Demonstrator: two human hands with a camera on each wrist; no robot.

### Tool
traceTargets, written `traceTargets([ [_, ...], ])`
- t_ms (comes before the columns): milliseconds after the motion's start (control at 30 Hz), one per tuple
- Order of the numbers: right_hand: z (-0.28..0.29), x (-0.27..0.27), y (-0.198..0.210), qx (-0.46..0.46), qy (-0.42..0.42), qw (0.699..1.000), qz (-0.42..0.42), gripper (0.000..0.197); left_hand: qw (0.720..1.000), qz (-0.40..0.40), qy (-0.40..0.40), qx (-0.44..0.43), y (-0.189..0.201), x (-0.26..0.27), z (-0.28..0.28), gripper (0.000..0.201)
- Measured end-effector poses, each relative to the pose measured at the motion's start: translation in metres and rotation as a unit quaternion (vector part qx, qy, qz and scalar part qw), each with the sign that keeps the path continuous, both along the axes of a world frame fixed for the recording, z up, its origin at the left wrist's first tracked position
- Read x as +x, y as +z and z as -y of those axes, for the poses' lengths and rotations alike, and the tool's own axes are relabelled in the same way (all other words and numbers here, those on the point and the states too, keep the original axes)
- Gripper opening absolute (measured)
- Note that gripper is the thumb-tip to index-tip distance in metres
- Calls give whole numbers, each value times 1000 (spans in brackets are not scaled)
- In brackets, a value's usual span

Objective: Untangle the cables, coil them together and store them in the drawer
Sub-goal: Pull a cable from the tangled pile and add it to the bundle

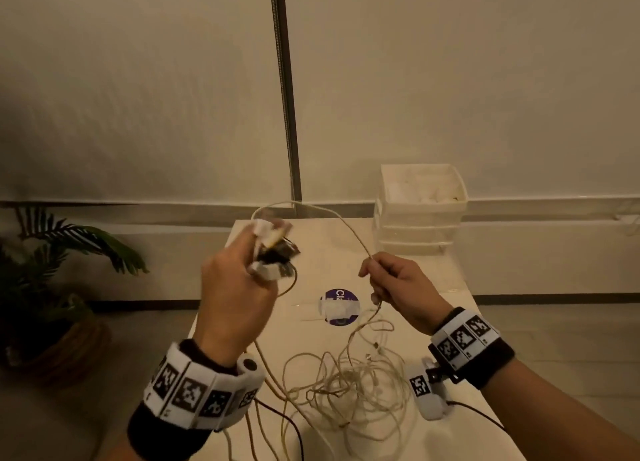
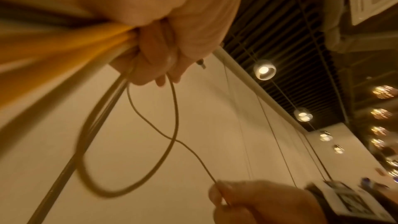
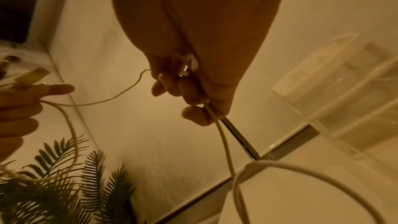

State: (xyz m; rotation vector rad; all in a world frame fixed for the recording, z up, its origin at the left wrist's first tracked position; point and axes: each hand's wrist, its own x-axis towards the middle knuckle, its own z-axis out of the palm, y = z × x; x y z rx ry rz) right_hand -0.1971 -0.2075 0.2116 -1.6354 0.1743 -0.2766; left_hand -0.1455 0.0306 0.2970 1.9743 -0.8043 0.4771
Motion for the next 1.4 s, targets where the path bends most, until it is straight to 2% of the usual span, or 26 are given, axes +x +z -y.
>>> traceTargets([
  [133,-5,2,27,-48,-2,998,43,23,988,-14,-71,140,-3,-3,10,61],
  [200,-7,0,42,-71,1,994,83,22,981,-54,-111,152,-3,-3,18,61],
  [267,-13,-1,54,-154,44,983,94,18,981,-64,-134,123,-3,-2,27,54],
  [333,-22,0,58,-207,77,971,94,16,985,-58,-124,102,-5,-1,38,41],
  [400,-26,0,60,-189,77,974,95,19,990,-64,-100,75,-7,-1,46,28],
  [500,-29,-2,65,-154,67,980,105,29,991,-78,-106,-13,-8,1,54,17],
  [567,-31,-5,63,-143,71,982,106,24,989,-73,-112,-65,-7,-1,54,14],
  [667,-36,-12,36,-135,87,986,51,26,990,-41,-82,-104,-2,1,50,29],
  [833,-39,-6,-24,-140,82,987,-10,26,989,0,-7,-146,1,14,31,17],
  [933,-29,-2,-65,-187,113,973,-77,27,968,35,65,-240,16,20,15,19],
  [1000,-20,-8,-84,-173,79,976,-111,29,958,44,91,-268,32,27,2,24],
  [1067,-12,-11,-86,-114,16,988,-102,29,971,-24,89,-222,39,35,-8,20],
  [1133,-7,-8,-75,-78,-29,994,-72,29,985,-111,92,-91,30,36,-12,19],
  [1200,-3,1,-57,-46,-45,996,-55,30,986,-147,70,29,15,28,-11,21],
  [1233,-3,4,-47,-27,-44,997,-60,28,984,-159,57,55,8,22,-8,24],
  [1333,-3,2,-18,56,-15,995,-86,20,981,-193,10,21,-5,7,-5,32],
  [1400,-9,-6,0,114,14,990,-85,21,979,-203,-29,-21,-8,4,-3,31],
])
